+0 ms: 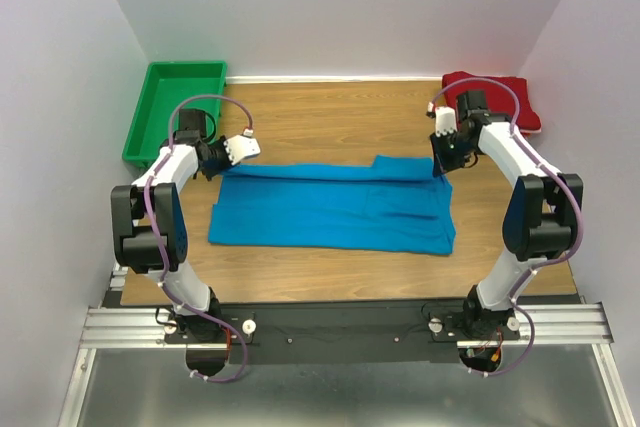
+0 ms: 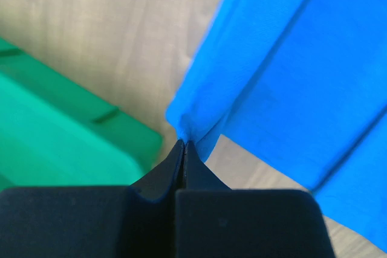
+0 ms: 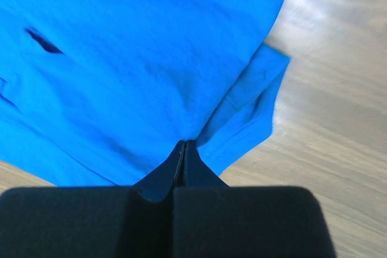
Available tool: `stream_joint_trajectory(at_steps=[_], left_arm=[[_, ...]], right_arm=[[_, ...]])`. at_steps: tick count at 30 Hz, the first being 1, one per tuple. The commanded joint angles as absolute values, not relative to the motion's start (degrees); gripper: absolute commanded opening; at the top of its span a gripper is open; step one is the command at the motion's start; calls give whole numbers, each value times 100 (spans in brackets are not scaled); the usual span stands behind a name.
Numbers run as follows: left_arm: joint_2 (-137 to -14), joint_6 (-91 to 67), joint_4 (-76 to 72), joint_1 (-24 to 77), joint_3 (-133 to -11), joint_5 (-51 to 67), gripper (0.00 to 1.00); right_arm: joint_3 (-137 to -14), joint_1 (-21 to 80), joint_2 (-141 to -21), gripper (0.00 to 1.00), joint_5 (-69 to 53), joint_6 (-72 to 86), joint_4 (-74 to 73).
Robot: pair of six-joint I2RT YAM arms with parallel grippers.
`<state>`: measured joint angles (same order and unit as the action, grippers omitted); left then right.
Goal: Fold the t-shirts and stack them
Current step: Fold the tshirt
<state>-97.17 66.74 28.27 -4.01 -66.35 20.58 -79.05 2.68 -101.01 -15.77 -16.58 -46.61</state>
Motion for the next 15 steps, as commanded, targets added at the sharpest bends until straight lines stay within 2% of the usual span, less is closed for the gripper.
stream_joint_trajectory(at_steps=[1, 7, 15], left_arm=[[-9623, 6935, 2515, -439, -6233, 1776, 0], [-9923, 6961, 2400, -404, -6153, 1547, 0], [-10002, 7014, 2373, -255, -6047, 1345, 0]], right_arm=[[-7550, 281, -10054, 1, -1538, -1731, -4378], [-7102, 281, -10362, 1, -1433, -1775, -4088], [-7145, 290, -10635, 1, -1266, -1828, -3999]])
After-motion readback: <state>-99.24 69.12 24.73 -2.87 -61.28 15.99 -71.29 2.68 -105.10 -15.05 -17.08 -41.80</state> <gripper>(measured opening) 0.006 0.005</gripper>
